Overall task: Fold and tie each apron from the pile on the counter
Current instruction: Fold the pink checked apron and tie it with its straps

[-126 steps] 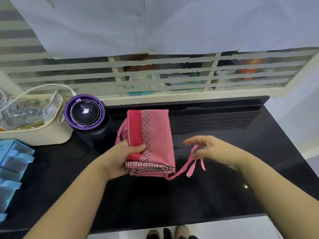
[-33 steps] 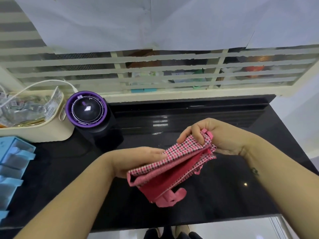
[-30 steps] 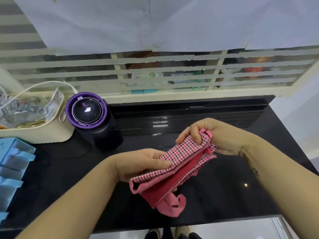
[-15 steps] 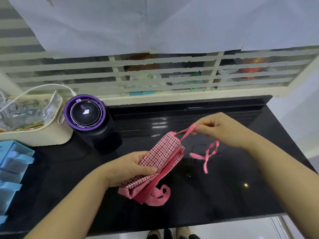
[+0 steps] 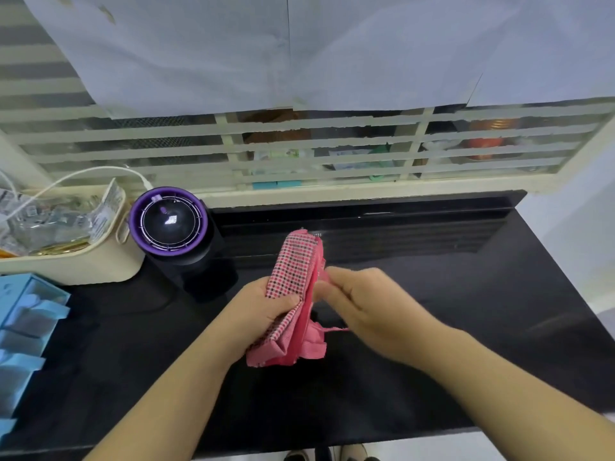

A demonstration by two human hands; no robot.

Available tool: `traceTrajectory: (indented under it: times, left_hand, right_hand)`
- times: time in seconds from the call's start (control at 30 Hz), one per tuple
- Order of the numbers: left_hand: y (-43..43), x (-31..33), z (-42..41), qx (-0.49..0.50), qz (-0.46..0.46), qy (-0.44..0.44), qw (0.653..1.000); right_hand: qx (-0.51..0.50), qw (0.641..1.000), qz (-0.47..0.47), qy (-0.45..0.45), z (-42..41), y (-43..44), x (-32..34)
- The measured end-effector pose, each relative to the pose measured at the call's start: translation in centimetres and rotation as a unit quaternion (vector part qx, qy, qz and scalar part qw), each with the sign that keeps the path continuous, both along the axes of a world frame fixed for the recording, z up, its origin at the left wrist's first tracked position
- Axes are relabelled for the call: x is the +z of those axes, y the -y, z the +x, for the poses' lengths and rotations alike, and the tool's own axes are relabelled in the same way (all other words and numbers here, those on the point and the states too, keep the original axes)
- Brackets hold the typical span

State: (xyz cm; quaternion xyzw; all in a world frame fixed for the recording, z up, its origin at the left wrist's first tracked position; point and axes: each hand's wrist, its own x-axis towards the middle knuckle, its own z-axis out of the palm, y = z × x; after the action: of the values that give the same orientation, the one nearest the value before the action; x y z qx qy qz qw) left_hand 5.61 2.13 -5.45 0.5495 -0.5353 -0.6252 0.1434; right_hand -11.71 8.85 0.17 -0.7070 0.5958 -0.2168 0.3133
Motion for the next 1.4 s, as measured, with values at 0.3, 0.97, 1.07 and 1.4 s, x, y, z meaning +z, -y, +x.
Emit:
traceTrajectory:
  times: [0.3,0.97,1.07,1.4]
  left_hand:
    - [-0.8,1.9,-2.0,-0.109,-0.168,0.086,0.976]
    - [-1.8,1.1,-2.0,0.026,0.024,-0.135,0.990]
    - [-2.1,1.3,-2.2,0.032,-0.025,-0.112,0.993]
    - [-2.2,1.1,-2.9,0.102,-0.144,-0.099,0.979]
  right_hand:
    - [0.096,0.964,-0.116,-0.219,2.4,0.3,-0.3]
    - [0.116,0.964,-0.074,-0.225,2.0,-1.2,-0.1]
    - [0.090,0.962,-0.120,-0.230,2.5,-1.6,0.8]
    - [0.053,0.985,-0.079,-0.143,2.9,-1.7,-0.9]
